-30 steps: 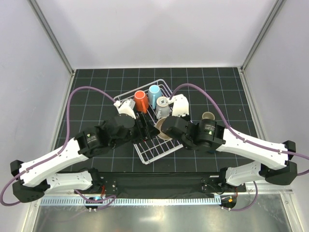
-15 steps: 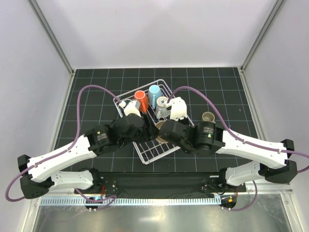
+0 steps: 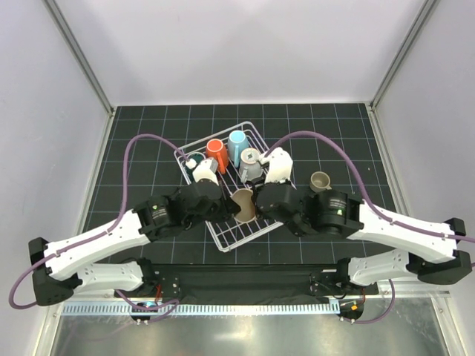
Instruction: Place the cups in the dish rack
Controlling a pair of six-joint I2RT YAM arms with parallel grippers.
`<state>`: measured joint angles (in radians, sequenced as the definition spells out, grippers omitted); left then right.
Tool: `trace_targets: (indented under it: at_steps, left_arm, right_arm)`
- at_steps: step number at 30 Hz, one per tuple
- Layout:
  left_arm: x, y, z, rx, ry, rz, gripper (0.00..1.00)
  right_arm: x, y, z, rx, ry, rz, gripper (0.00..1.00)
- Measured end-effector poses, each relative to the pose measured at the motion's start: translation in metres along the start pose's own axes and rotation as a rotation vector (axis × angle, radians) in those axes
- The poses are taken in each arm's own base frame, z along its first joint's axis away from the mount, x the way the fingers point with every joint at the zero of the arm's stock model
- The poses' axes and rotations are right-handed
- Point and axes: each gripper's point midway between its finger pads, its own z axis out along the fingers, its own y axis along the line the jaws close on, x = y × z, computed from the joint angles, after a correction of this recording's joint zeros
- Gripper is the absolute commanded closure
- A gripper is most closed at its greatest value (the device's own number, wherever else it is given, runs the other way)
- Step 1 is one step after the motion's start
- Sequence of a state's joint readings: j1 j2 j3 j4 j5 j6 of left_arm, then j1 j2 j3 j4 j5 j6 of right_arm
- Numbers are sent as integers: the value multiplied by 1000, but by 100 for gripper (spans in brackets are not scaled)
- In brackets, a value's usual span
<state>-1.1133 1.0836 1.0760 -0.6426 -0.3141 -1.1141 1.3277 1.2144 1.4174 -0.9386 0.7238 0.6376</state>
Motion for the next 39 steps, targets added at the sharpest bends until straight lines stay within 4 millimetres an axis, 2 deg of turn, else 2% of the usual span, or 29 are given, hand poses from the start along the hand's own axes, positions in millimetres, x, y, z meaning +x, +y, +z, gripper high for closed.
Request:
trace_targets:
  at_steps: [1, 4, 7, 13, 16, 19, 25, 29, 35, 39]
  left_arm:
    - [-1, 1, -2, 7, -5, -3, 100]
    - [-3, 3, -12, 35, -24, -14, 100]
    - [-10, 4, -29, 87, -56, -33, 100]
    - [-23, 4, -72, 289, -153, -61, 100]
    - [-27, 7, -94, 404, -212, -64, 100]
    - [-37, 4, -118, 519, -286, -67, 100]
    - [-52, -7, -151, 717, -420, -47, 100]
    - [-56, -17, -157, 788, -471, -30, 99]
    - [-63, -34, -159, 845, -515, -1, 100]
    - [-62, -42, -158, 868, -511, 17, 100]
  right_arm:
    - [-2, -1, -3, -10, -5, 6, 37]
    - [-9, -6, -15, -42, -26, 33, 27]
    - [-18, -7, -29, -99, -60, 77, 21]
    - [-16, -35, -53, -138, -108, 115, 12]
    - [-17, -38, -61, -181, -129, 152, 9]
    - [-20, -28, -67, -263, -143, 208, 8]
    - [-36, 12, -76, -459, -176, 377, 8]
    - [-39, 42, -77, -589, -178, 459, 7]
    - [-64, 87, -82, -747, -200, 518, 7]
    - [-78, 96, -88, -805, -234, 544, 8]
